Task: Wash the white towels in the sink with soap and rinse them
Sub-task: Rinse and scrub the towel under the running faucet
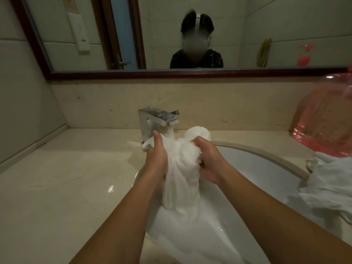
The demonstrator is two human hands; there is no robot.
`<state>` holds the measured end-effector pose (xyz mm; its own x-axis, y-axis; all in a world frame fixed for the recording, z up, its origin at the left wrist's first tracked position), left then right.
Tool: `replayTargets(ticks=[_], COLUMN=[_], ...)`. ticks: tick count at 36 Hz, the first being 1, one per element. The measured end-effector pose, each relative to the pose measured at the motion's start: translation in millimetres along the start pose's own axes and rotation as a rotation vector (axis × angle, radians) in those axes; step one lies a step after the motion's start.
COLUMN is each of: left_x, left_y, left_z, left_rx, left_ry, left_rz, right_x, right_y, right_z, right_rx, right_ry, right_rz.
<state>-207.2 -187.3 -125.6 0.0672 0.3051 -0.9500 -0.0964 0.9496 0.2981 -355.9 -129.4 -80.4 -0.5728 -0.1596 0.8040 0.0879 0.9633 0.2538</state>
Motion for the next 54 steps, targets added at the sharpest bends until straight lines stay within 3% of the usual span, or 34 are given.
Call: replayTargets(ticks=[6,9,14,18,21,27,30,36,38,42,49,54], left_x=[-41.0,-42.6,-40.9,-31.8,-29.0,-44.9,-41.1,-39.4,-36.5,-34.8,-41.0,-44.0], left_y=[82.1,83.7,77.2,58.3,46.1,67.9,66.5,61.2,56.5,53.6,54.2,63.8], left_z=[-3.4,-4.4,-2.7,2.0,2.8,-3.4,-3.0,-3.7,-4.8,-5.8,-0.8,0.0], left_rx=[0.232,0.26,0.177,0.053,-0.031,-0.144,-0.144,-0.217,-0.214,-0.24,-0.334,-0.287], left_ry=[0.159,0.238,0.325,0.371,0.374,0.015,-0.046,-0.204,-0.228,-0.296,-0.327,-0.289], left_rz=[0.01,-0.018,-0.044,-0.111,-0.108,-0.202,-0.222,-0.29,-0.305,-0.3,-0.316,-0.293], right_x=[6.5,9.2,-5.7,-10.5,-5.1,-10.1,-12.4,-18.2,-20.4,-22.2,-17.6,-12.2], right_y=[2.7,2.6,-5.1,-12.5,-8.4,4.4,10.9,0.6,-2.3,-4.7,2.0,9.4], right_z=[7.8,8.4,0.2,-2.8,-7.2,-22.6,-32.1,-31.3,-29.0,-29.2,-38.3,-35.2], right_rx=[0.069,0.124,0.132,-0.051,-0.067,0.033,0.055,-0.039,-0.081,-0.151,-0.14,-0.117], right_ry=[-0.109,-0.146,-0.213,-0.011,0.102,0.274,0.329,0.46,0.552,0.512,0.463,0.475], right_rz=[-0.005,0.006,-0.036,0.009,0.066,0.274,0.333,0.373,0.408,0.416,0.434,0.429])
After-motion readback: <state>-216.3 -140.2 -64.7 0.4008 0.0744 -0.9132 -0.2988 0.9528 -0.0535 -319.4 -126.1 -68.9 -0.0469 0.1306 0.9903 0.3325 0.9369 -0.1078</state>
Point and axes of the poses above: each hand's wrist, its own y-axis away from the middle knuckle, its own z-axis out of the back of the hand, x = y × z, the point moved 1 cm from there along -y, towards the middle knuckle, and after that the axes turned 15 degrees about -y, right-handed, at the moved point
